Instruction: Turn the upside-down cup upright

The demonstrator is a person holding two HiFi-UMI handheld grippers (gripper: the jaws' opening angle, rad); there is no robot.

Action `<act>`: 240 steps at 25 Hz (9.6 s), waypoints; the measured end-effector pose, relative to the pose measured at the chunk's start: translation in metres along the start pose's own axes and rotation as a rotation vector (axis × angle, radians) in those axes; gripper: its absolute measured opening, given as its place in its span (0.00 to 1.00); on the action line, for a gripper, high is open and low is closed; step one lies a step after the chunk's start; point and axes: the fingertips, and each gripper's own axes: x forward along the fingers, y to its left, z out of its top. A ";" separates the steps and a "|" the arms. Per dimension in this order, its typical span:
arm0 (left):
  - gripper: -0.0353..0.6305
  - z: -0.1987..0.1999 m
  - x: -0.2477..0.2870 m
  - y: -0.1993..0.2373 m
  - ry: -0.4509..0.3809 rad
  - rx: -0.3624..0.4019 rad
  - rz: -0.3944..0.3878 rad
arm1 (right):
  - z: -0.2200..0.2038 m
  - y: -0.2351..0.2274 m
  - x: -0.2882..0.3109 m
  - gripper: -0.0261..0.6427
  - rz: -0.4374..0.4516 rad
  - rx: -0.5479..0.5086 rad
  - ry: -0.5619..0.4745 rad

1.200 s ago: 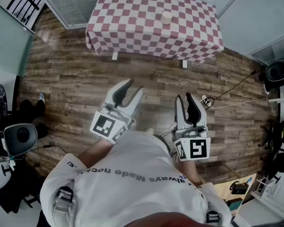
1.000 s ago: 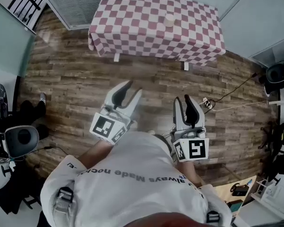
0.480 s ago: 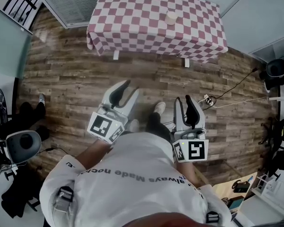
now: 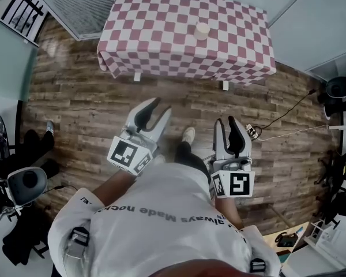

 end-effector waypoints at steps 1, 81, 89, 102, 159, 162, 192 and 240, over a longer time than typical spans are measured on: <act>0.28 0.003 0.015 0.001 -0.003 0.004 0.003 | 0.002 -0.014 0.008 0.22 -0.001 0.000 -0.001; 0.27 0.071 0.502 0.333 -0.015 -0.004 0.067 | 0.050 -0.288 0.540 0.19 0.082 -0.054 0.002; 0.26 0.079 0.532 0.312 -0.028 0.017 0.078 | 0.055 -0.327 0.532 0.19 0.087 -0.054 -0.002; 0.26 0.055 0.547 0.308 0.009 0.006 0.087 | 0.033 -0.342 0.534 0.20 0.126 -0.082 0.044; 0.26 -0.269 0.535 0.396 0.329 -0.104 0.105 | -0.362 -0.247 0.597 0.25 0.685 -0.746 0.881; 0.26 -0.279 0.538 0.399 0.336 -0.108 0.100 | -0.374 -0.248 0.598 0.25 0.700 -0.767 0.900; 0.26 -0.224 0.548 0.384 0.280 -0.079 0.075 | -0.326 -0.256 0.599 0.08 0.694 -0.768 0.841; 0.26 0.027 0.565 0.319 0.040 0.043 -0.073 | -0.018 -0.291 0.555 0.08 0.641 -0.108 0.290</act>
